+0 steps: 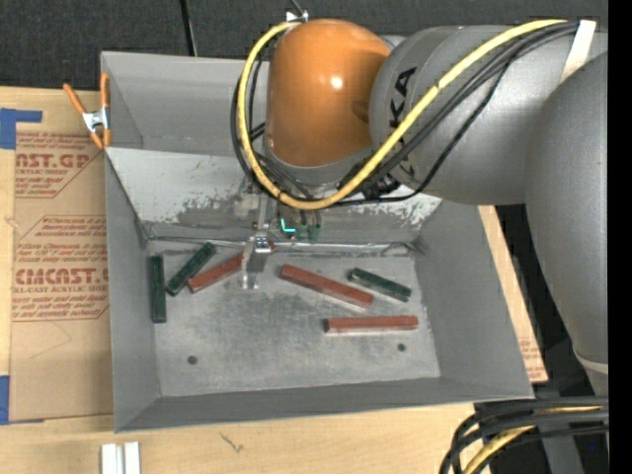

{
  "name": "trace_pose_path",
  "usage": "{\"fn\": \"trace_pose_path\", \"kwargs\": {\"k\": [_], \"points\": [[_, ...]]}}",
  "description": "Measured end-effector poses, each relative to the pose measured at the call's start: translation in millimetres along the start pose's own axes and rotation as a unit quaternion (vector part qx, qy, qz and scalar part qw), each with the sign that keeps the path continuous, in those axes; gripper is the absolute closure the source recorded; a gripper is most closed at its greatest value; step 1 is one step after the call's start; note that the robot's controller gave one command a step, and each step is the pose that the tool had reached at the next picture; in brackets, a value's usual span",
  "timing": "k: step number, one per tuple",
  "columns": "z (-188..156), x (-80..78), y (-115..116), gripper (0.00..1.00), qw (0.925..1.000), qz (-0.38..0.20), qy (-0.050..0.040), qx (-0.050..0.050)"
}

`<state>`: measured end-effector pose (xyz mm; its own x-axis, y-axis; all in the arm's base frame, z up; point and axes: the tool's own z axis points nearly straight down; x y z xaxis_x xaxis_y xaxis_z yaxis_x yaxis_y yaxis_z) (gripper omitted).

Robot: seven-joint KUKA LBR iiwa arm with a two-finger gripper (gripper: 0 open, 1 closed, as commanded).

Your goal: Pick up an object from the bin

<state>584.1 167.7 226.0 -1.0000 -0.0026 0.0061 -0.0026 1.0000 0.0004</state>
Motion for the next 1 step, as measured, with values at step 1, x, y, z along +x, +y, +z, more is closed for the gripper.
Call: {"fn": "trace_pose_path", "kwargs": {"k": [1], "points": [[-5.1,-1.5,-0.9,0.00,1.0000,0.001,-0.0038,-0.001]]}}
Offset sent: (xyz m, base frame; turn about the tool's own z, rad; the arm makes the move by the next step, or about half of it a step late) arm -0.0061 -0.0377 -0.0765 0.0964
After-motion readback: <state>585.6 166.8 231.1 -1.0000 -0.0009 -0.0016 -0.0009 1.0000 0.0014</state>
